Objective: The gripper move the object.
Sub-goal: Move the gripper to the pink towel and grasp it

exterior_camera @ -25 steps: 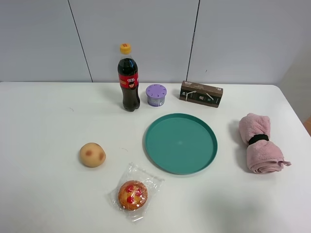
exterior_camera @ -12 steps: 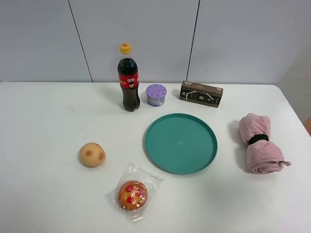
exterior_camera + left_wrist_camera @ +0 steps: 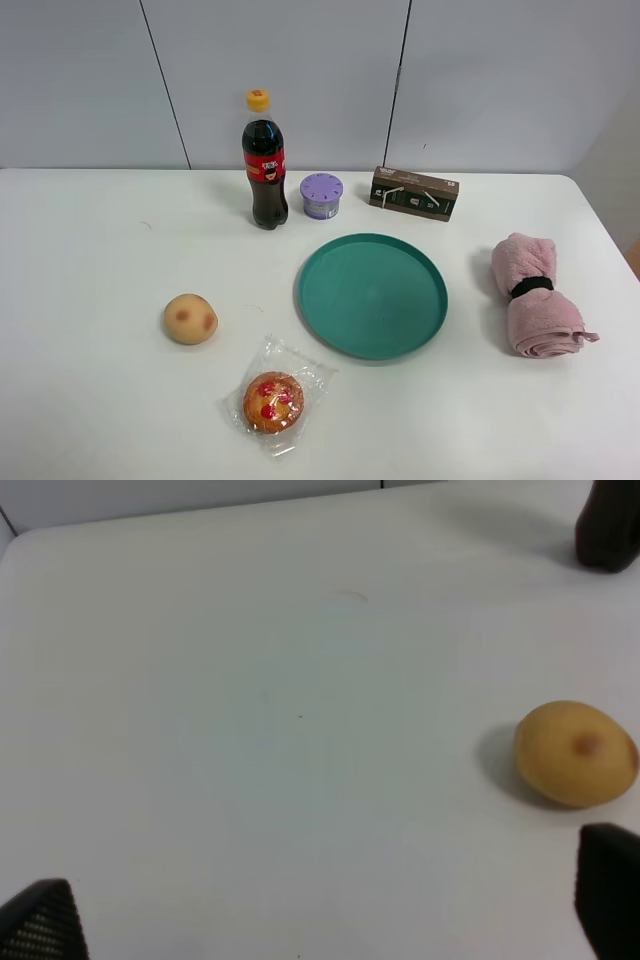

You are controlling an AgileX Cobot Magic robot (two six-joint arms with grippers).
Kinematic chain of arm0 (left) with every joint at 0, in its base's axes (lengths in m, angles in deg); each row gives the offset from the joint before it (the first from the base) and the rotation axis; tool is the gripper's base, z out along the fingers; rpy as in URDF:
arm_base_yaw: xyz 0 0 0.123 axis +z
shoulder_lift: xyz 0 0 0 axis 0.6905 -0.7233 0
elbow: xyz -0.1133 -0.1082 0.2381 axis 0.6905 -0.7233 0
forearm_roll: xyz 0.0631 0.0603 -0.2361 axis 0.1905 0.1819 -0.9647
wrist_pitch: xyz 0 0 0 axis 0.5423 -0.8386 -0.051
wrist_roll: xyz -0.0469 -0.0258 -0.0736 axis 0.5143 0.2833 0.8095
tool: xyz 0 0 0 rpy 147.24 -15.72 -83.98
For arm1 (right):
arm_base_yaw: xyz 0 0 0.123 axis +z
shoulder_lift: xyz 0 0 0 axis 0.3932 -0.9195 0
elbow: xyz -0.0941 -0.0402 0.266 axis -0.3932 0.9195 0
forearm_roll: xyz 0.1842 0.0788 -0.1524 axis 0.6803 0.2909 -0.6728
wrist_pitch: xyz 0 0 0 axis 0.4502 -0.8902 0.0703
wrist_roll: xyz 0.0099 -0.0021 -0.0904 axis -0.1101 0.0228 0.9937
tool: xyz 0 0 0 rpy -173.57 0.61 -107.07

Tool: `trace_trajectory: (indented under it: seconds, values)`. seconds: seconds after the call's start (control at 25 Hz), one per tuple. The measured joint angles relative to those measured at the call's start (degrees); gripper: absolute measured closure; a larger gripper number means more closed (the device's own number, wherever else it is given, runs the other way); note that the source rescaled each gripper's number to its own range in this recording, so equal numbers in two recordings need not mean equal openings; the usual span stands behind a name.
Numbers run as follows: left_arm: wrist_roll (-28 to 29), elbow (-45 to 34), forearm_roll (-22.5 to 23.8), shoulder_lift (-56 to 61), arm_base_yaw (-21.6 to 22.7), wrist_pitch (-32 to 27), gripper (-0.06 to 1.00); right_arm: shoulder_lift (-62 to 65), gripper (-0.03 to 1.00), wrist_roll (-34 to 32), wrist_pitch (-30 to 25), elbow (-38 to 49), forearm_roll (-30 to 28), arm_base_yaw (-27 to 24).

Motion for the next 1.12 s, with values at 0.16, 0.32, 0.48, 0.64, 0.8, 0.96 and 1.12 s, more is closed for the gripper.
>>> trace_trajectory:
  seconds: [0.16,0.32,0.48,0.64,0.8,0.96,1.12]
  values:
    - [0.00,0.00,0.00,0.00,0.00,0.00,-0.06,-5.57,0.13,-0.05,0.11,-2.82,2.67,0.00]
    - [0.00,0.00,0.00,0.00,0.00,0.00,-0.06,-11.27,0.13,0.41,0.07,-3.22,6.58,-3.00]
    - [0.00,0.00,0.00,0.00,0.00,0.00,-0.06,-15.88,0.14,3.30,-0.79,-3.22,13.39,-7.23]
    - [0.00,0.00,0.00,0.00,0.00,0.00,-0.06,-19.28,0.16,6.30,-0.92,-3.22,14.23,-10.09]
    - [0.00,0.00,0.00,0.00,0.00,0.00,-0.06,-23.03,0.16,8.57,-0.77,-3.22,14.42,-12.37]
    - [0.00,0.00,0.00,0.00,0.00,0.00,-0.06,-27.63,0.16,11.14,-0.65,-3.22,15.69,-13.60]
    - [0.00,0.00,0.00,0.00,0.00,0.00,-0.06,-31.63,0.16,14.16,0.07,-3.22,16.16,-13.91]
